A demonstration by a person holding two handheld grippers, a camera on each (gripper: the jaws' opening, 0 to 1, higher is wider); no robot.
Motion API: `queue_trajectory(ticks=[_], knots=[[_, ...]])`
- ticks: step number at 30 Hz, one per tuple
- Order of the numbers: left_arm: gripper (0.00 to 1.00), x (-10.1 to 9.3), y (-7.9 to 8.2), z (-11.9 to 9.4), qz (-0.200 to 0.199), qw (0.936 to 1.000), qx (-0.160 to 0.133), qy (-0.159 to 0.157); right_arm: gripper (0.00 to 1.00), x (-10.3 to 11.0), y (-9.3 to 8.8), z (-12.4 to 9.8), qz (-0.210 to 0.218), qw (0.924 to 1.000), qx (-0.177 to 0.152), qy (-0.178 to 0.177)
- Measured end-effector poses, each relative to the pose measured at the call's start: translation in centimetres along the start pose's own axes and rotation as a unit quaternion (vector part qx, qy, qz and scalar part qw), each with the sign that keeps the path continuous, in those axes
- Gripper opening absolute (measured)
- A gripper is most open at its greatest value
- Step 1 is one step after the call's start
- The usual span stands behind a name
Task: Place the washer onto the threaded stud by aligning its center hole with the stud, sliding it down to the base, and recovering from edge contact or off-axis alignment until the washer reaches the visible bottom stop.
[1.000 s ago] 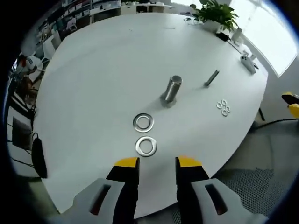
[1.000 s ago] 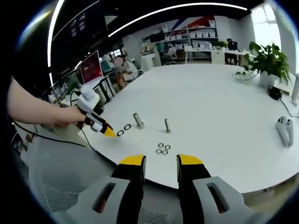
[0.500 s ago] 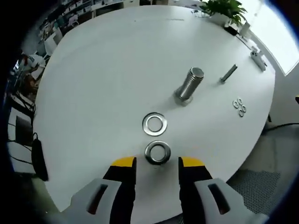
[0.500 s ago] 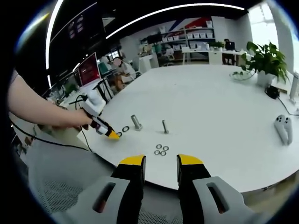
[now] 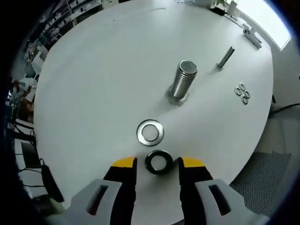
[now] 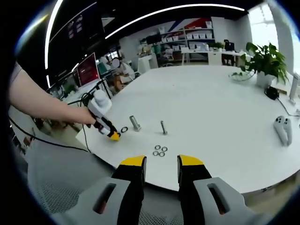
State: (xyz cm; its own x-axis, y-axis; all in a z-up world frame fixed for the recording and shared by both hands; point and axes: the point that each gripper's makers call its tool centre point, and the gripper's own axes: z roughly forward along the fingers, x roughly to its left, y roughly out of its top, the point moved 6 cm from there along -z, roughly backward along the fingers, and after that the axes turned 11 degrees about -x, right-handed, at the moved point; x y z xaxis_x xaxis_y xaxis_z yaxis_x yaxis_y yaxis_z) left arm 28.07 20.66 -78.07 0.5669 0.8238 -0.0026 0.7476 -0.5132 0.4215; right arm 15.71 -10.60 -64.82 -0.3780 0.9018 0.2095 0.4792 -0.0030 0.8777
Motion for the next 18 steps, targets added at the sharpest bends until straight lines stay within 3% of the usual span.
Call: queue_trajectory(ticks=[4, 10, 13, 18], knots=[[0.33, -0.11, 0.02, -0.07, 0.033, 0.9991, 0.024, -0.013, 0.28, -0.01, -0.02, -0.04, 0.0, 1.0, 0.0, -0.001], [0.32, -0.14, 0.03, -0.05, 0.029, 0.9992, 0.027, -0.009, 0.28, 0.06, -0.02, 0.0, -0.001, 1.0, 0.001, 0.001], [0.21, -0.5, -0.01, -0.23, 0.047, 0.9984, 0.028, -0.013, 0.28, 0.11, 0.0, 0.03, -0.002, 1.0, 0.002, 0.002], [0.21, -0.52, 0.01, -0.12, 0.039, 0.999, 0.02, -0.01, 0.28, 0.06, 0.0, 0.01, -0.002, 1.0, 0.001, 0.0]])
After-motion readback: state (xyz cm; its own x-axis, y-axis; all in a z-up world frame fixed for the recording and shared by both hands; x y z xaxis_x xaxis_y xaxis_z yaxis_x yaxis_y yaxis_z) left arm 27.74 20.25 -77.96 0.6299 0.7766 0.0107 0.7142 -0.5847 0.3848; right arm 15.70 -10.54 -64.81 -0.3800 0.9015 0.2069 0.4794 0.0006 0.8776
